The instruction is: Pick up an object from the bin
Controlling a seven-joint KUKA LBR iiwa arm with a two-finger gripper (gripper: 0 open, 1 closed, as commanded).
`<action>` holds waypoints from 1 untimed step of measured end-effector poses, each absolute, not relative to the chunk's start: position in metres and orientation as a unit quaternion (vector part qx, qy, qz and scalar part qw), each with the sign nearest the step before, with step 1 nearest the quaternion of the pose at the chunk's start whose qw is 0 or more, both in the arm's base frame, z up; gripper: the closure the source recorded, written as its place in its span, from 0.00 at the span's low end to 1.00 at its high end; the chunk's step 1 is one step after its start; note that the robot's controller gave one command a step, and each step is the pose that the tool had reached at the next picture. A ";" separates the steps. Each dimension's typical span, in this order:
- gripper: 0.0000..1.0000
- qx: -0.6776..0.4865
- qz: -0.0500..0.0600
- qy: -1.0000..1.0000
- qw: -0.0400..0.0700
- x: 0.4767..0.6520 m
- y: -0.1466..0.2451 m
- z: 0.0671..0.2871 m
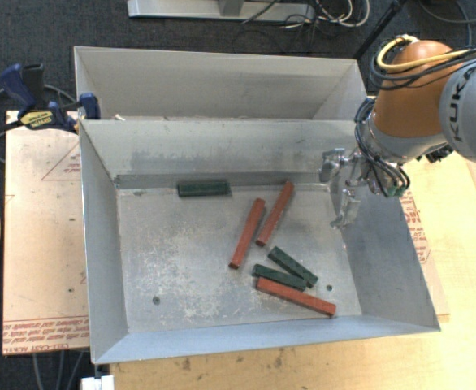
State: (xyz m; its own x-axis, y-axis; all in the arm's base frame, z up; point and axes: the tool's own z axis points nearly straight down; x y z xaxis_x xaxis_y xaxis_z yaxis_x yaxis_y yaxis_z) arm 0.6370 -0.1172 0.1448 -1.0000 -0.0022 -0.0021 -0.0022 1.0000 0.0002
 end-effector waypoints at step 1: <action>0.00 -0.022 0.003 1.000 0.000 0.640 -0.031 0.114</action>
Offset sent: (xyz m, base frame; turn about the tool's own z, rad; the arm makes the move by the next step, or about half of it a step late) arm 0.0024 0.0796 -0.0291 -0.0333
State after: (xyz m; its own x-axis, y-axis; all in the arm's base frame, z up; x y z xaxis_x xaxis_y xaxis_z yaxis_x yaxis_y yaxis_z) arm 0.6396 -0.0306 0.1140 -0.9990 -0.0437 0.0004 -0.0437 0.9990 0.0056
